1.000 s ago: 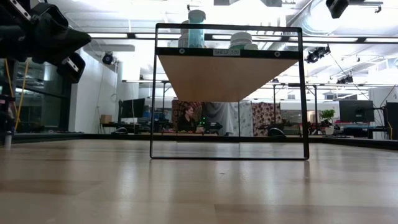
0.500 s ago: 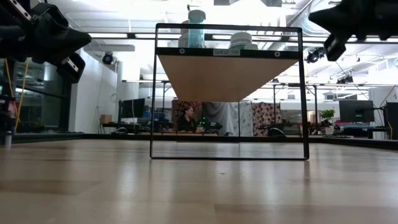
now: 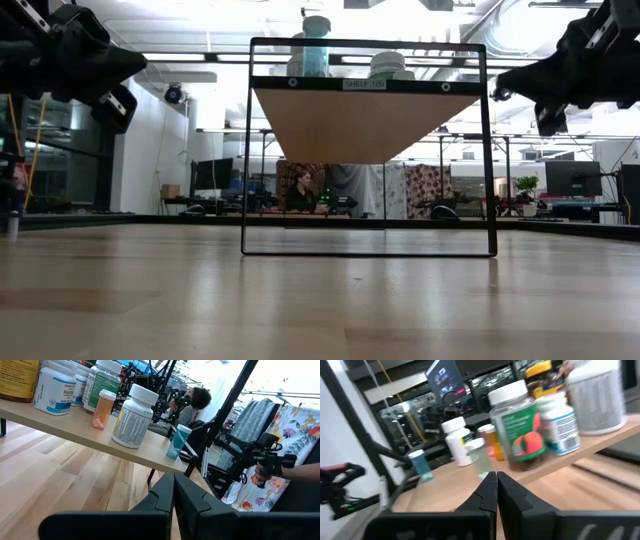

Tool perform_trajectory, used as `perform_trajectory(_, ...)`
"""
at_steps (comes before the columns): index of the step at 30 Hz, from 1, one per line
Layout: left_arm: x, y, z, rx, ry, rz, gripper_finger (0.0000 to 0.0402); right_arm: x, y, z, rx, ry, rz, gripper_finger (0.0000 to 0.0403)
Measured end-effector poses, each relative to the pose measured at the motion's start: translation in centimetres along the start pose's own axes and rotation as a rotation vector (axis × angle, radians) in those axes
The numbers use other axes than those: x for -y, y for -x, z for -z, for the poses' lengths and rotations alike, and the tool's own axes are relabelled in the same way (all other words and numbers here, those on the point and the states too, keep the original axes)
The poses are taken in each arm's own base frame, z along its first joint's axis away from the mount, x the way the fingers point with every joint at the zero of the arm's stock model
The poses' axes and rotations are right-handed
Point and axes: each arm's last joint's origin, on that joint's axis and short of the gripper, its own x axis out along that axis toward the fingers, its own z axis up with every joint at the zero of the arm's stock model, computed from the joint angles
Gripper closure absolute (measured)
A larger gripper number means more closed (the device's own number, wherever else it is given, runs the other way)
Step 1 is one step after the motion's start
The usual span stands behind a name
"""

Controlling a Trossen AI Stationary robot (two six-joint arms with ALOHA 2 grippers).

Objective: Pick and place medicine bottles onto shelf by color
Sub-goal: Return to Home Position

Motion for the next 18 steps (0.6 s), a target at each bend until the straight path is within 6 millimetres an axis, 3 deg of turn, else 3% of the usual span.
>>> perform_trajectory(6,0.0,0.0,0.0,0.0,0.0,0.0,0.0401,0.7,0.1,0.12,-0.008,0.085,0.081,0.0403)
perform_trajectory(18,-0.16,0.0,0.02,0.011,0.0,-0.046,0.0401,0.67,0.06,0.2,-0.031,0.2,0.038,0.0403)
